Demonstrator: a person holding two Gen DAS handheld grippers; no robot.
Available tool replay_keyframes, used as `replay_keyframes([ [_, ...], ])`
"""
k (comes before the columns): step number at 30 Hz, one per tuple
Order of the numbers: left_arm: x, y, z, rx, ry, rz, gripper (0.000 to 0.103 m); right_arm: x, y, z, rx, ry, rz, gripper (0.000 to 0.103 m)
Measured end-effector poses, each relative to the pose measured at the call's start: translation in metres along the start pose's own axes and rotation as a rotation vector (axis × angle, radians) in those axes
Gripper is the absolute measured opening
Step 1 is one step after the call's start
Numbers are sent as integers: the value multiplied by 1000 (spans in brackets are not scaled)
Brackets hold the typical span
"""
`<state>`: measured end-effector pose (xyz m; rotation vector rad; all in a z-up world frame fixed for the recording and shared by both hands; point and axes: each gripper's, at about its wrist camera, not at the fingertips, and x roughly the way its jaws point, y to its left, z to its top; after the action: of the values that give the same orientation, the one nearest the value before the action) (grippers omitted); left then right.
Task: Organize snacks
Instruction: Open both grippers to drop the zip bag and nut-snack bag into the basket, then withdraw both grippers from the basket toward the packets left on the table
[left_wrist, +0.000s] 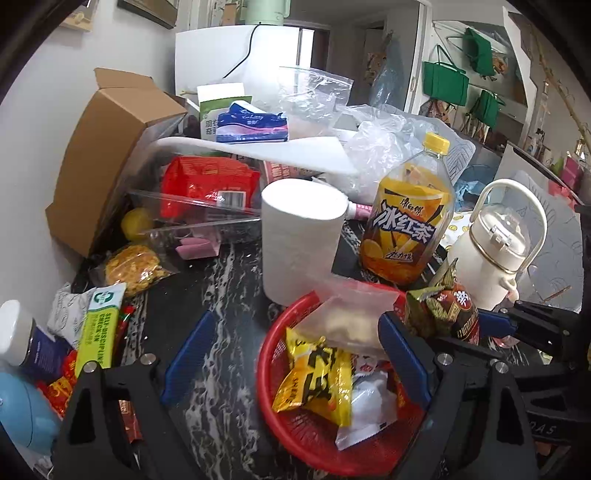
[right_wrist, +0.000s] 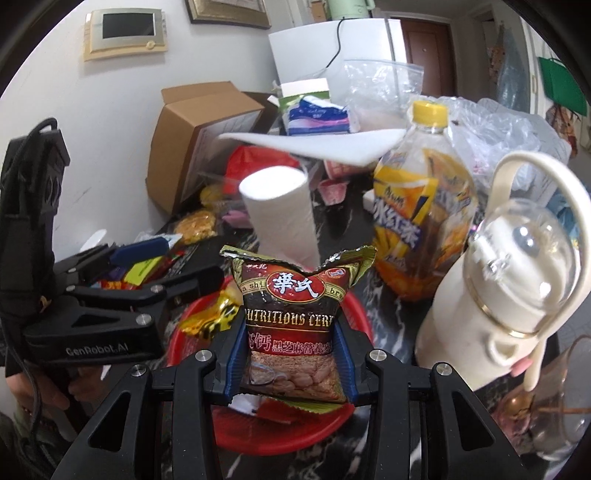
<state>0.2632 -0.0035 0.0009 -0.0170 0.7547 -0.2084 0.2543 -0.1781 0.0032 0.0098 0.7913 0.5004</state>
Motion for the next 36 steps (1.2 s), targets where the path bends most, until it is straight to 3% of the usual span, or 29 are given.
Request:
replay_keyframes([
  [6,-11,6,-14,-9,19,27,90,8,6,-14,2,50,2,47],
  [8,-14,7,-16,-11,24,32,90,10,5,-16,14,74,4,58],
  [25,-45,14,-38,-42,20,38,90,-3,24,-29,-8,78,34,60],
  [27,-47,15,-40,-43,19,43,90,-2,26,-30,-17,74,22,57],
  [29,-48,16,-42,-45,21,47,90,0,27,-31,-26,81,7,42],
  [32,-49,18,-45,-46,26,55,90,3,28,-31,-33,75,-18,30],
  [36,-48,18,-48,-59,40,41,90,2,25,-30,-27,71,-22,30],
])
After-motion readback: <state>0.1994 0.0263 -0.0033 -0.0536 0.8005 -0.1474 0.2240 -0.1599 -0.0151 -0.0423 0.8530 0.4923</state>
